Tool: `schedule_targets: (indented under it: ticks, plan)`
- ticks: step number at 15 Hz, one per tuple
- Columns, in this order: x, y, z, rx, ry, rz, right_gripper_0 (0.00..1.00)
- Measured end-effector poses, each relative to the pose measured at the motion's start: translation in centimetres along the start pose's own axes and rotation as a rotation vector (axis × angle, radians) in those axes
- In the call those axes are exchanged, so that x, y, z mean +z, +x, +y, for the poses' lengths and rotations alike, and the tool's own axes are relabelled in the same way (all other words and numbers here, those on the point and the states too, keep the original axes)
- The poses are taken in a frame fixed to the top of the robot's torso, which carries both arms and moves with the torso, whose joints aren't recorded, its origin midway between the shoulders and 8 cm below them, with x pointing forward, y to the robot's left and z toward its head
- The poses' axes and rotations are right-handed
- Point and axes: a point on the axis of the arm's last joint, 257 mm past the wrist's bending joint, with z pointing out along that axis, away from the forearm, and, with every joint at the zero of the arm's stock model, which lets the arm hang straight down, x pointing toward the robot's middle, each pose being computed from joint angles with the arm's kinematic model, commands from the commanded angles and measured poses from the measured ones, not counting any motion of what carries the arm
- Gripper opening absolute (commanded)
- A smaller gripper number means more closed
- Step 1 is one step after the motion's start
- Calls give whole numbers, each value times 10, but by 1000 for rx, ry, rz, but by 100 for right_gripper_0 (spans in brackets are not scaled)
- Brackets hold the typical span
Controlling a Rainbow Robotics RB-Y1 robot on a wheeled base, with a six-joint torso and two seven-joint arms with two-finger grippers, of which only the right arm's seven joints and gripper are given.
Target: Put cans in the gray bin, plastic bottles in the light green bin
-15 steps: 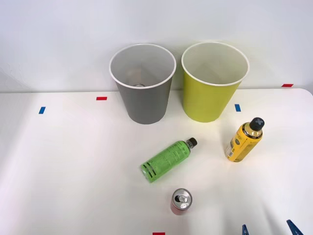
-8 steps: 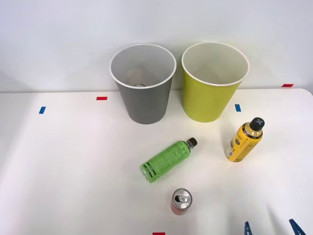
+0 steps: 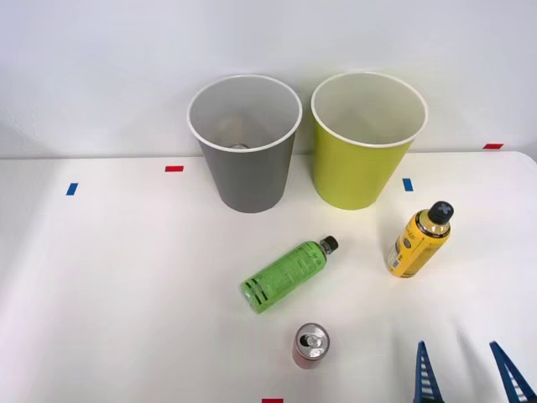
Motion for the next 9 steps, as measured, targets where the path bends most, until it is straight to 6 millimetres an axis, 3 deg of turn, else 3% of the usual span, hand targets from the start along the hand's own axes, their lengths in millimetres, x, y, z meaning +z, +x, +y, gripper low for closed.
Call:
schedule_targets:
  ticks: [5,9]
  plan:
    - [64,-5,5,-3,-43,-28,100]
    - [100,-11,6,1,-55,-40,100]
